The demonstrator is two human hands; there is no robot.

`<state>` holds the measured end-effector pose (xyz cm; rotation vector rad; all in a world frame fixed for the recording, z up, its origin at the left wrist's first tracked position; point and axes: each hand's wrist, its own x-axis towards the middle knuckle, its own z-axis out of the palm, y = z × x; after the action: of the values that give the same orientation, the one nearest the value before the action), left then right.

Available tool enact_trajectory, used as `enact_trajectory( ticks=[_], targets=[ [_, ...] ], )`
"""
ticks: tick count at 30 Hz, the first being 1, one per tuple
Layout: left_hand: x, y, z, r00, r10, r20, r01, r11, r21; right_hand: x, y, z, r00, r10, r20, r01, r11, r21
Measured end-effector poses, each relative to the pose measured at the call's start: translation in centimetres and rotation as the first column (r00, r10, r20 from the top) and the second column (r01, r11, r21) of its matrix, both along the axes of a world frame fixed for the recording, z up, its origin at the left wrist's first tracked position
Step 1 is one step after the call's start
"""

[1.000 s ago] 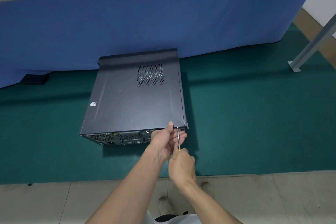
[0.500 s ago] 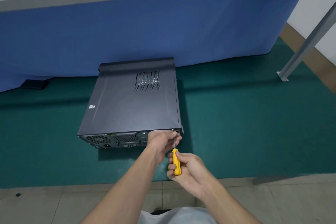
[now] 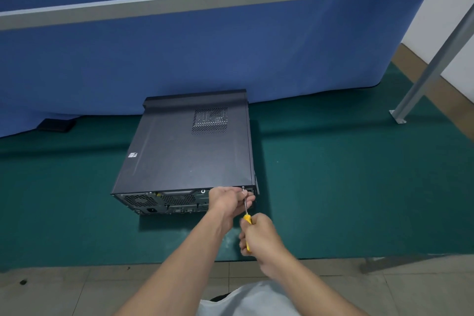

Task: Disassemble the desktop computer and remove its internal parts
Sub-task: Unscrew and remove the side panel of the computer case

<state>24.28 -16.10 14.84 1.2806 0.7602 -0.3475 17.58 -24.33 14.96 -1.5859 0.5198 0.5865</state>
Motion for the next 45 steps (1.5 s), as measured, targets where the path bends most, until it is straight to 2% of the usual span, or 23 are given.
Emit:
enact_trajectory(
  ticks=[3, 7, 9, 11, 13, 15, 18, 20, 22, 23, 25, 27, 28, 29, 31, 33, 35, 36, 38, 40, 41, 43, 45],
  targets=[
    [0.0, -0.2, 0.0, 1.0, 0.022, 0.003, -0.022, 1.0, -0.005, 0.2, -2.2, 0.5, 0.956, -0.048, -0.288, 0.186, 0.861, 0.473],
    [-0.1, -0.3, 0.1, 0.999, 0.033, 0.01, -0.033, 0.999, -0.041, -0.3, -4.0, 0.4, 0.934, 0.063, -0.352, 0.214, 0.691, 0.69],
    [-0.1, -0.2, 0.1, 0.999, 0.038, 0.011, -0.037, 0.998, -0.057, -0.4, -3.3, 0.3, 0.968, 0.007, -0.249, 0.147, 0.792, 0.592],
    [-0.2, -0.3, 0.0, 0.999, 0.036, 0.015, -0.035, 0.998, -0.05, -0.7, -1.9, 0.2, 0.998, 0.026, -0.061, -0.015, 0.984, 0.176],
    [-0.3, -0.4, -0.1, 0.999, 0.039, 0.025, -0.038, 0.999, -0.036, -0.9, -0.9, 0.0, 0.992, 0.111, 0.06, -0.094, 0.968, -0.234],
    [-0.3, -0.4, -0.2, 0.998, 0.047, 0.035, -0.046, 0.999, -0.017, -0.9, -0.7, 0.1, 0.986, 0.148, 0.074, -0.123, 0.954, -0.273],
    [-0.2, -0.5, -0.1, 0.998, 0.057, 0.039, -0.057, 0.998, -0.001, -0.5, -2.2, 0.2, 0.998, 0.018, -0.064, -0.007, 0.987, 0.161],
    [-0.2, -0.6, 0.0, 0.997, 0.068, 0.033, -0.068, 0.998, -0.009, -0.5, -3.5, 0.4, 0.972, 0.001, -0.236, 0.119, 0.86, 0.496],
    [-0.2, -0.6, 0.0, 0.996, 0.078, 0.032, -0.077, 0.997, -0.017, -0.6, -4.3, 0.6, 0.952, 0.023, -0.304, 0.175, 0.774, 0.608],
    [-0.3, -0.7, 0.0, 0.996, 0.081, 0.032, -0.08, 0.997, -0.024, -0.7, -4.3, 0.6, 0.963, 0.02, -0.268, 0.143, 0.807, 0.574],
    [-0.4, -0.7, 0.0, 0.996, 0.084, 0.036, -0.083, 0.996, -0.024, -1.0, -3.2, 0.9, 0.994, 0.058, -0.087, -0.033, 0.965, 0.26],
    [-0.4, -0.7, 0.0, 0.994, 0.097, 0.041, -0.096, 0.995, -0.02, -1.5, -1.8, 1.0, 0.987, 0.148, 0.06, -0.142, 0.985, -0.095],
    [-0.4, -0.6, 0.0, 0.994, 0.105, 0.04, -0.104, 0.994, -0.018, -1.5, -1.3, 1.0, 0.982, 0.168, 0.089, -0.151, 0.974, -0.166],
    [-0.4, -0.6, 0.0, 0.993, 0.108, 0.039, -0.108, 0.994, -0.017, -1.4, -1.2, 0.9, 0.984, 0.151, 0.092, -0.137, 0.981, -0.138],
    [-0.4, -0.6, 0.2, 0.993, 0.111, 0.042, -0.109, 0.994, -0.029, -1.0, -1.9, 1.1, 0.997, 0.073, -0.013, -0.071, 0.987, 0.147],
    [-0.3, -0.6, 0.3, 0.993, 0.116, 0.037, -0.114, 0.992, -0.046, -0.8, -3.0, 1.6, 0.979, 0.079, -0.189, 0.031, 0.853, 0.521],
    [-0.3, -0.7, 0.3, 0.993, 0.118, 0.032, -0.115, 0.991, -0.062, -0.9, -3.6, 1.7, 0.967, 0.067, -0.246, 0.101, 0.787, 0.609],
    [-0.3, -0.7, 0.3, 0.993, 0.114, 0.031, -0.112, 0.992, -0.063, -1.1, -3.4, 1.4, 0.977, 0.041, -0.21, 0.074, 0.857, 0.511],
    [-0.4, -0.7, 0.3, 0.995, 0.1, 0.024, -0.099, 0.994, -0.043, -1.7, -2.4, 0.8, 0.99, 0.138, -0.033, -0.136, 0.99, 0.049],
    [-0.4, -0.7, 0.3, 0.995, 0.096, 0.02, -0.095, 0.995, -0.029, -2.1, -1.4, 0.9, 0.956, 0.283, 0.08, -0.256, 0.934, -0.248],
    [-0.4, -0.7, 0.3, 0.995, 0.099, 0.019, -0.098, 0.995, -0.035, -2.0, -1.2, 0.8, 0.955, 0.282, 0.09, -0.254, 0.937, -0.24],
    [-0.4, -0.7, 0.4, 0.994, 0.106, 0.018, -0.105, 0.993, -0.053, -1.2, -1.8, 1.0, 0.994, 0.107, -0.013, -0.105, 0.988, 0.117],
    [-0.4, -0.7, 0.6, 0.993, 0.115, 0.015, -0.114, 0.991, -0.067, -0.8, -2.6, 1.6, 0.979, 0.05, -0.196, 0.065, 0.839, 0.54]
  ],
)
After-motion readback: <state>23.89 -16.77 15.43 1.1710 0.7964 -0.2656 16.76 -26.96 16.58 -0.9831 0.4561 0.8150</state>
